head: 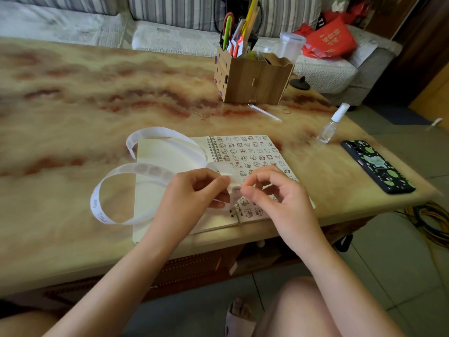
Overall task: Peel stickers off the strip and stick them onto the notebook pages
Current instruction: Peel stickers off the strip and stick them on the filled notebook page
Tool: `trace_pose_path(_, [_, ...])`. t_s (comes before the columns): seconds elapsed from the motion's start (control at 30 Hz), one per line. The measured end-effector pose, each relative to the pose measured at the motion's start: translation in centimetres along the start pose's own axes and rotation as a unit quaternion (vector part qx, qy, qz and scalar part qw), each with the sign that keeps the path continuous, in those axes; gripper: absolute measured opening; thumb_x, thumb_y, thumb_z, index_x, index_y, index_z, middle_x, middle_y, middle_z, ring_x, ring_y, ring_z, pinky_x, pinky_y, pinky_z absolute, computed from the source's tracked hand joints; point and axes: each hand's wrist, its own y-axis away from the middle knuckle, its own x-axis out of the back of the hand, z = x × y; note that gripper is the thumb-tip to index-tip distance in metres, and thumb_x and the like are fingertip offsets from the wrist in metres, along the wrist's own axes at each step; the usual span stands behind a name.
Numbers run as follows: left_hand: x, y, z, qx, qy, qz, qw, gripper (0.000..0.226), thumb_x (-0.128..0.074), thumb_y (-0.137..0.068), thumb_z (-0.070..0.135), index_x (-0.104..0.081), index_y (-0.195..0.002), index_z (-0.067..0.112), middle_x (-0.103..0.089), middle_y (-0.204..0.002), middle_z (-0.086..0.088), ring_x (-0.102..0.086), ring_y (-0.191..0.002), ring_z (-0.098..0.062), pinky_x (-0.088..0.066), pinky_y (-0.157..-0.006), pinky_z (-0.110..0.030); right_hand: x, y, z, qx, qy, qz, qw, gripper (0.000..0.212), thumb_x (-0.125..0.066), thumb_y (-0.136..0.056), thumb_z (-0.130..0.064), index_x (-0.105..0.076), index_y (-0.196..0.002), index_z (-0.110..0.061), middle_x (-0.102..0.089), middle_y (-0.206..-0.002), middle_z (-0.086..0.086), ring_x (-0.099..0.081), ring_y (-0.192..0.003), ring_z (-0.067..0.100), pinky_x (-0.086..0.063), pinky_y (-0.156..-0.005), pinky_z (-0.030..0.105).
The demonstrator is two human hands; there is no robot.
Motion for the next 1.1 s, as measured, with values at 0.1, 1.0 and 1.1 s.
trace_pose_path(0.1, [0.1, -0.1, -0.1, 0.003, -0.006, 0.008, 1.000, 0.017, -0.061, -0.089, 0.013, -0.069, -0.076, 0.006, -0.072, -0.069, -0.010, -0.068, -0.064, -0.015, -0.059, -0.070, -0.028, 1.2, -0.1, 0.0, -0.070, -0.090, 0.021, 0.993, 0.002, -0.070, -0.081, -0.015, -0.068, -0.081, -0.016, -0.067, -0.076, -0.012, -0.058, -0.070, -0.003, -0.045, -0.067, 0.010])
trace_pose_path(1.0, [-0.1, -0.4, -0.6, 0.016, -0.031, 0.008, 0.999, 0.016, -0.060, -0.090, 0.012, -0.068, -0.078, 0.005, -0.073, -0.070, -0.013, -0.069, -0.065, -0.026, -0.058, -0.078, -0.038, 6.1, -0.3, 2.3, -0.246, 0.071, -0.020, 0.967, 0.005, -0.074, -0.079, -0.017, -0.074, -0.080, -0.012, -0.074, -0.081, 0.000, -0.065, -0.072, 0.000, -0.044, -0.063, 0.005])
trace_pose_path(1.1, [-0.1, -0.4, -0.6, 0.015, -0.031, 0.009, 0.999, 0.017, -0.060, -0.090, 0.012, -0.068, -0.077, 0.005, -0.073, -0.071, -0.014, -0.069, -0.067, -0.030, -0.058, -0.079, -0.041, 6.1, -0.3, 2.4, -0.242, 0.074, -0.020, 0.967, 0.004, -0.074, -0.079, -0.016, -0.073, -0.080, -0.012, -0.074, -0.081, 0.000, -0.063, -0.070, 0.001, -0.045, -0.065, 0.007])
